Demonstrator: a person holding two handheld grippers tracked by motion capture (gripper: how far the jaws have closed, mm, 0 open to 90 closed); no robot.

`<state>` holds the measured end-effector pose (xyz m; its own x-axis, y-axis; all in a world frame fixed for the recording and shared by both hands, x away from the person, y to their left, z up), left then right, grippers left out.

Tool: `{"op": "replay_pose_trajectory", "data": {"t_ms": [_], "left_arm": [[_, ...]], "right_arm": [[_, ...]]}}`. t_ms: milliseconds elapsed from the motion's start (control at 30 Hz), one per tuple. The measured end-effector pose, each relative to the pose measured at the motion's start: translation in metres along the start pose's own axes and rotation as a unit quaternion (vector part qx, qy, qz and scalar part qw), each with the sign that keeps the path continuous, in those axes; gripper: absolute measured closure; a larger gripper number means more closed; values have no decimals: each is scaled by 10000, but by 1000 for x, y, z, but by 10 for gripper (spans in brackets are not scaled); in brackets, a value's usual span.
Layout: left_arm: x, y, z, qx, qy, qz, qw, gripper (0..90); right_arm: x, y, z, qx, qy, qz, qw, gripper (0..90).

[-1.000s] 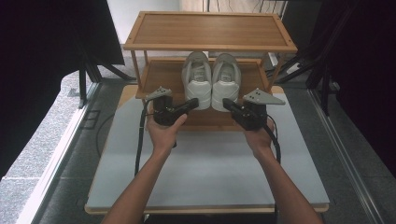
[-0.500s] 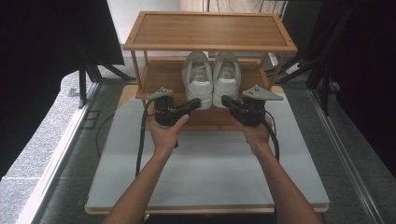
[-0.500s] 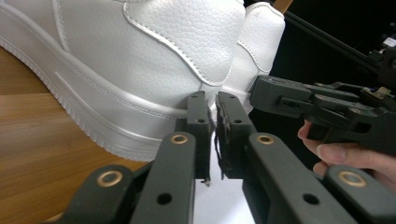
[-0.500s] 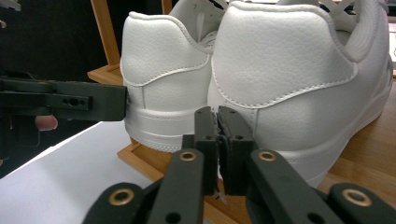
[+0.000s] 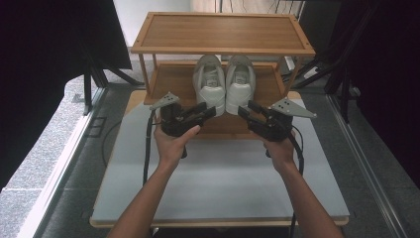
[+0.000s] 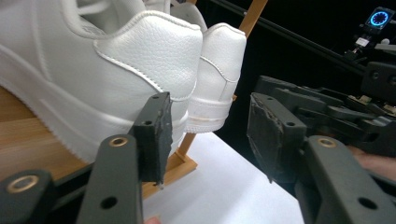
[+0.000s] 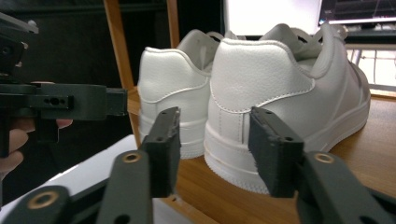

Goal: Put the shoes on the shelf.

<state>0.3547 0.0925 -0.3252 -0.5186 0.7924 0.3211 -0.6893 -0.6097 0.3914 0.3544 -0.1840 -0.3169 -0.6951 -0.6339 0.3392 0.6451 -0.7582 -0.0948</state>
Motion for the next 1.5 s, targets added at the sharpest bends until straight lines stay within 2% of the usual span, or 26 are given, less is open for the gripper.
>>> {"op": "replay_pose_trajectory", "data": {"t_ms": [200,467,533,633,767,800,833,867,933,1000,1033,1067,1200,1300,1400,1433,1467,1500], "left_arm": [[22,5,-16,-153,37,97,9998,445],[50,5,-53,-175,15,221,9996,434],[55,5,-62,-130,21,226,9997,433],[61,4,-79,-60,-59,257,9996,433],[65,2,-103,74,-227,259,9994,431],[66,1,-115,82,-325,330,9989,429],[66,1,-115,82,-325,330,9989,428],[67,0,-122,75,-378,387,9985,426],[68,-2,-134,117,-459,441,9979,427],[66,-6,-143,184,-619,428,9970,428],[66,-8,-148,175,-720,448,9962,428],[66,-11,-154,178,-809,526,9952,428],[67,-16,-158,308,-832,524,9947,428],[68,-16,-155,323,-773,513,9952,426],[69,-17,-156,301,-856,528,9945,416],[70,-18,-157,310,-884,563,9940,411],[71,-20,-159,306,-936,617,9932,411],[72,-21,-161,319,-970,691,9924,411]], "right_arm": [[18,-5,-16,93,65,176,9998,440],[48,-14,-53,273,64,123,9995,419],[59,-12,-69,160,97,158,9997,419],[65,-10,-80,109,92,156,9998,420],[79,-5,-102,-7,45,67,10000,419],[84,-1,-114,-63,-9,-18,10000,419],[84,-1,-114,-63,-9,-18,10000,419],[90,4,-126,-181,-62,-70,9998,420],[91,6,-129,-228,-55,-90,9997,421],[93,12,-137,-357,-172,-111,9992,418],[94,13,-139,-343,-178,-147,9991,419],[96,15,-144,-426,-148,-163,9988,419],[99,17,-145,-445,-112,-190,9988,420],[101,17,-144,-417,-33,-209,9989,416],[101,19,-147,-356,-81,-322,9988,399],[98,26,-151,-454,-254,-489,9974,379],[98,26,-151,-454,-254,-489,9974,379],[94,30,-155,-502,-451,-642,9956,369]]}}
Point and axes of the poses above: each handheld gripper's, and its own axes: x roughly backward along the jaws, z roughly out of its top, y roughly to its right, the point moved 1 cm from there along -x, roughly forward along the jaws, and after that the axes turned 11 degrees about -y, right-handed, at the moved point
